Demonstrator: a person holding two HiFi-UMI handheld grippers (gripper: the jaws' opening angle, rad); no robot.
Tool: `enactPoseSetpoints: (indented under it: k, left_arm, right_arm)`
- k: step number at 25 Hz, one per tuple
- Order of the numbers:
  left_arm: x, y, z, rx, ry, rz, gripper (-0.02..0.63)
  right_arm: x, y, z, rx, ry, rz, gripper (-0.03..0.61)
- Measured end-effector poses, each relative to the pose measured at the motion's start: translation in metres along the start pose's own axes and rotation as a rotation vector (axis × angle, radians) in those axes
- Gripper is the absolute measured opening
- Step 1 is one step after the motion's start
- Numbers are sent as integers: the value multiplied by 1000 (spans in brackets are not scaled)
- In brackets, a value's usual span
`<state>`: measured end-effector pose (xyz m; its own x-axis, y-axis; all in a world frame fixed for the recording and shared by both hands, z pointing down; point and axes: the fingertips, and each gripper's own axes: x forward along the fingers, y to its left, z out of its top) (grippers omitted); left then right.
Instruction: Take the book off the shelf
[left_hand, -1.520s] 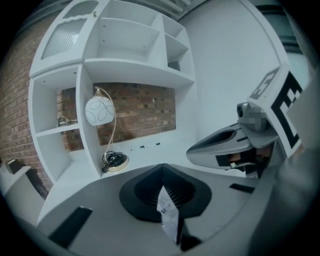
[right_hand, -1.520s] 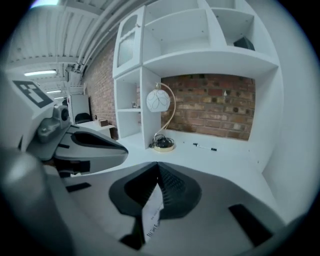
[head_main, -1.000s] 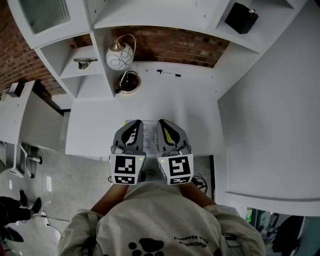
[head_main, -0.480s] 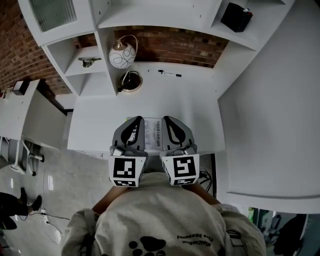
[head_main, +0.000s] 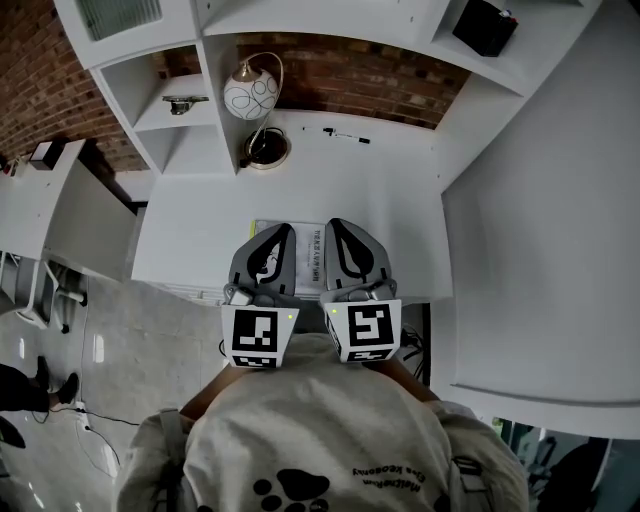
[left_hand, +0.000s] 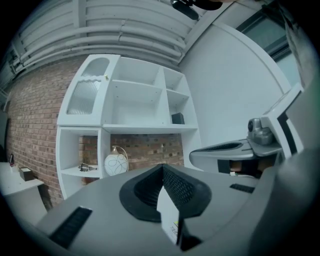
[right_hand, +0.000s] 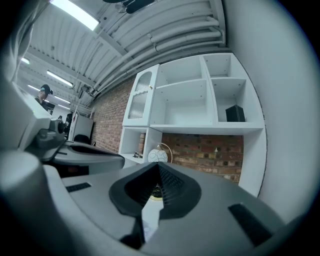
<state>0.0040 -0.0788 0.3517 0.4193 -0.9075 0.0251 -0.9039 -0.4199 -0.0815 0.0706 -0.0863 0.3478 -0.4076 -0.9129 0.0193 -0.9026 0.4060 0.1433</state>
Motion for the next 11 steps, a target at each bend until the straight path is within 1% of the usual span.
enactPoseSetpoints:
  k: [5, 11]
  left_arm:
    - [6, 5, 0, -12, 15, 0, 9]
    - [8, 12, -2, 6, 18, -4, 9]
  right_arm:
    - [1, -6, 0, -10, 12, -6, 17]
    - [10, 7, -1, -1, 11, 23, 17]
